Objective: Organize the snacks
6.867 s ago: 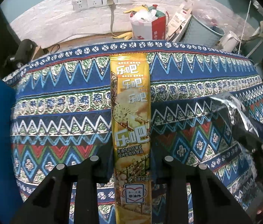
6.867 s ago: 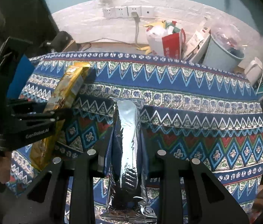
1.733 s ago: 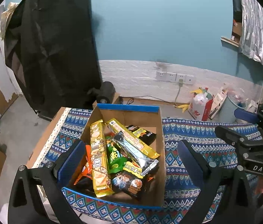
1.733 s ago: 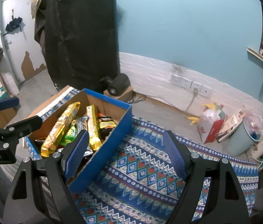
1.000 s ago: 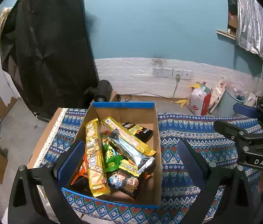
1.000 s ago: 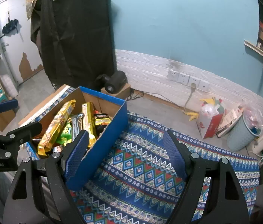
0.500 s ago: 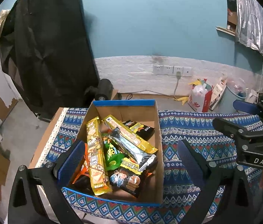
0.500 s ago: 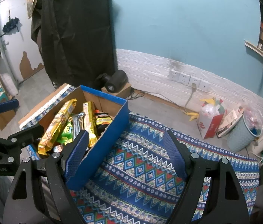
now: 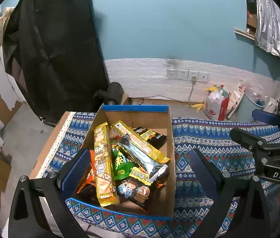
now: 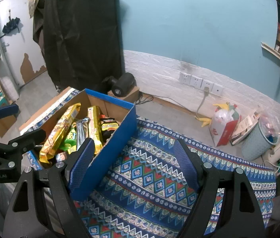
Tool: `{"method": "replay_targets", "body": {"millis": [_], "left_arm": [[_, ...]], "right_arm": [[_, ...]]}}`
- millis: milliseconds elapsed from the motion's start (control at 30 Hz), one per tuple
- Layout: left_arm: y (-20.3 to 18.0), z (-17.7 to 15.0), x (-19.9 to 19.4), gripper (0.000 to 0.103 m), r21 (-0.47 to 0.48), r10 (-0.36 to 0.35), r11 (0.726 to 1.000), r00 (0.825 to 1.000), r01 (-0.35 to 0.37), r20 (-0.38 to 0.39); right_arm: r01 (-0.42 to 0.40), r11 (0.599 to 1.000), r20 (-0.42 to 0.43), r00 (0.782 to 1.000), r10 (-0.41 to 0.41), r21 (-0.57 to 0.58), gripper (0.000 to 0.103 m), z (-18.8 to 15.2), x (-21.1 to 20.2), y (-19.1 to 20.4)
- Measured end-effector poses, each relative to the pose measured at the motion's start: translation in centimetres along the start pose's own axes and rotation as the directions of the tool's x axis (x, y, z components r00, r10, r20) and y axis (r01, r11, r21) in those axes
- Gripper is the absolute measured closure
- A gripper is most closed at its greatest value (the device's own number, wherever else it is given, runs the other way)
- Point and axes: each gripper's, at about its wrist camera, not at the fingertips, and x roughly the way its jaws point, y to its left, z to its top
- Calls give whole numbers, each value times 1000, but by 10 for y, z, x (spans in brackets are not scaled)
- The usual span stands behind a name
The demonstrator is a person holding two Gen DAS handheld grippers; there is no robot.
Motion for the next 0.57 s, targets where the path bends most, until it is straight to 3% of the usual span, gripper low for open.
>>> {"method": "replay_targets", "body": {"millis": [567], "left_arm": [[1, -2, 3, 3, -19, -12, 1000, 1000, 12, -14]], "right_arm": [[0, 1000, 1, 1000, 0, 1, 23, 0, -1, 0]]}}
